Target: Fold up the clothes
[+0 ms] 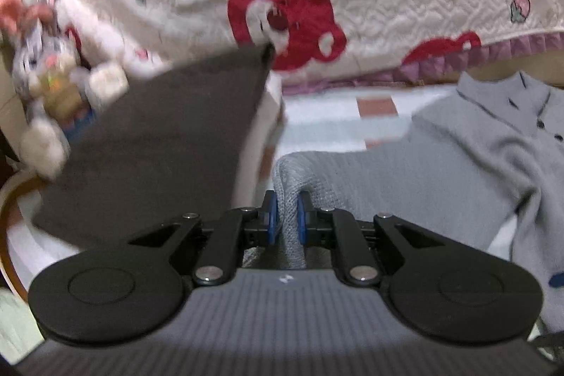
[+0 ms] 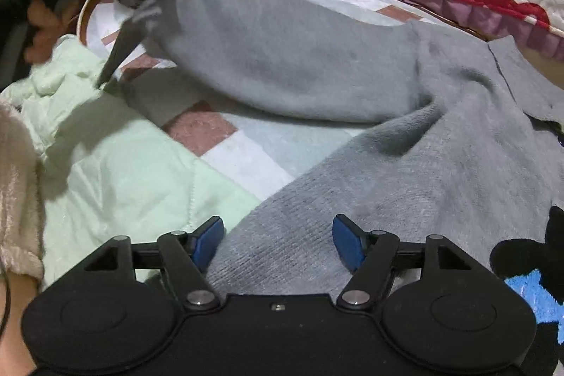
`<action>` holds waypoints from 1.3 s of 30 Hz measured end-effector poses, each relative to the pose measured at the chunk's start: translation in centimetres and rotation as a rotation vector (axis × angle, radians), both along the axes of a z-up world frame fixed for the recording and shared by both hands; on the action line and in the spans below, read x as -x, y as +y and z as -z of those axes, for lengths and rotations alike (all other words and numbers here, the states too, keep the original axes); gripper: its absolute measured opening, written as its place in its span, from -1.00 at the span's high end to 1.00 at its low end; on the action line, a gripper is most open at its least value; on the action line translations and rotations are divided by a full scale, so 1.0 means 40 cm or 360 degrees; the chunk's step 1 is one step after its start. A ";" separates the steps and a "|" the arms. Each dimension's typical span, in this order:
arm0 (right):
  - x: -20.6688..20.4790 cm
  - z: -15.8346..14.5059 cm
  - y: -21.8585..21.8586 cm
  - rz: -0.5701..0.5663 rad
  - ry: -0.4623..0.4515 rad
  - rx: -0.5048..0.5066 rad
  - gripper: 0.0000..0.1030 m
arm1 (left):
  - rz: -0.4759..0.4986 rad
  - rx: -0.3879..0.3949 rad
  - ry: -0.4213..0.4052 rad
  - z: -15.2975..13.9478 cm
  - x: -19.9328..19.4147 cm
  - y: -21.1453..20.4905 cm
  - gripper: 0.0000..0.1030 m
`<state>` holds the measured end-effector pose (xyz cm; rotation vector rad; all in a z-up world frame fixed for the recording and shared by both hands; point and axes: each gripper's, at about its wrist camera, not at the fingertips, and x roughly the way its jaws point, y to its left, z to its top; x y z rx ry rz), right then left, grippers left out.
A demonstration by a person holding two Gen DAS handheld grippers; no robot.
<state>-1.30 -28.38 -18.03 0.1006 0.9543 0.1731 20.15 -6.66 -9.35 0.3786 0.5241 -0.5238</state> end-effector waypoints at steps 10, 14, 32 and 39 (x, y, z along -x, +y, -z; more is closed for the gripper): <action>0.033 -0.068 -0.040 -0.0025 -0.0212 -0.0071 -0.43 | 0.0035 -0.0023 -0.0044 -0.136 -0.111 -0.021 1.00; 0.034 -0.082 -0.070 0.0022 -0.0214 -0.0077 -0.43 | 0.0122 0.0136 0.0356 -0.064 -0.086 -0.016 0.88; 0.062 -0.049 -0.141 0.0215 -0.0171 0.0118 -0.43 | -0.0228 0.0145 0.0538 0.217 0.014 -0.048 0.11; 0.078 -0.034 -0.188 0.0310 -0.0148 0.0102 -0.43 | -0.0352 0.0005 0.0220 0.182 0.080 -0.056 -0.48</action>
